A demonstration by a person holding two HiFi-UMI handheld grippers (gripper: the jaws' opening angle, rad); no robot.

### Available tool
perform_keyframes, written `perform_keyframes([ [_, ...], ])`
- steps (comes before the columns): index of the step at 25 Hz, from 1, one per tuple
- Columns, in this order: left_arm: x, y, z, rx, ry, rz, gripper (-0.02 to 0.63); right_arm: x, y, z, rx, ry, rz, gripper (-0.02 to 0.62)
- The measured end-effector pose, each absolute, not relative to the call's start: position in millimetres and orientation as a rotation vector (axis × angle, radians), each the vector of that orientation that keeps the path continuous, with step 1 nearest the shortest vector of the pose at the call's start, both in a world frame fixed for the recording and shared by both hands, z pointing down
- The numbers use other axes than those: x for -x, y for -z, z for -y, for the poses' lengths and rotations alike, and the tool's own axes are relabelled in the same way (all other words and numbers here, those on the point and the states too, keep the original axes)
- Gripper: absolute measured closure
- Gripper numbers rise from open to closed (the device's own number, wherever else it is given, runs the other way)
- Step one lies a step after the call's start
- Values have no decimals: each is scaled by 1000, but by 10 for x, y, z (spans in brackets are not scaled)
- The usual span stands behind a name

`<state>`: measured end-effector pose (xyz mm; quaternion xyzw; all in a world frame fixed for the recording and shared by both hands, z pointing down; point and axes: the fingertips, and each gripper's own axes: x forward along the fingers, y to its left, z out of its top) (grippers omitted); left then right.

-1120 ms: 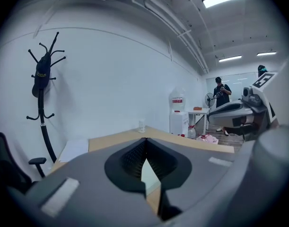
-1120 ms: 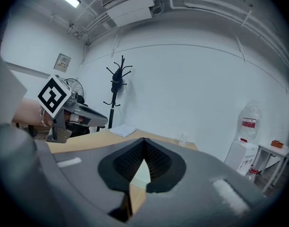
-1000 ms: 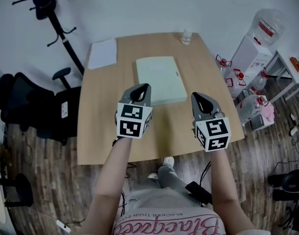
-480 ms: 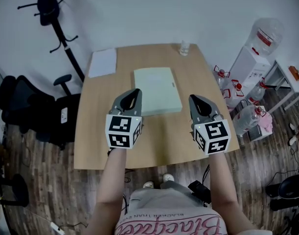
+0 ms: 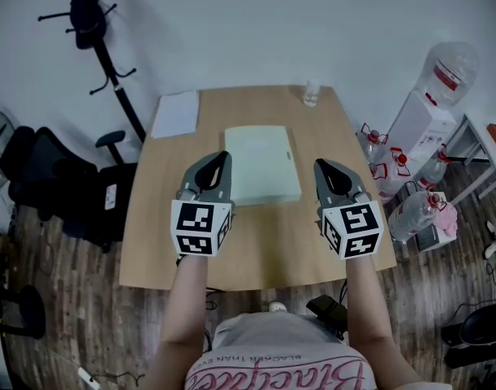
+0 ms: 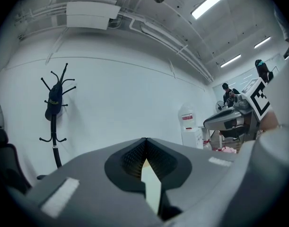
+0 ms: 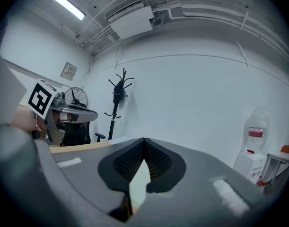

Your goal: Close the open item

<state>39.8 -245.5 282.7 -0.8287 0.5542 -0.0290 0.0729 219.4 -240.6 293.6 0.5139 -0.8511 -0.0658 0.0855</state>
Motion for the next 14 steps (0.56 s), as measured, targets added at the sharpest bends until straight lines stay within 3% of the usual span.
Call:
perform_keyframes([
  [14, -324, -2586, 2468, 2414, 30, -1690, 591, -2276, -2840, 2504, -1538, 214, 2571, 595],
])
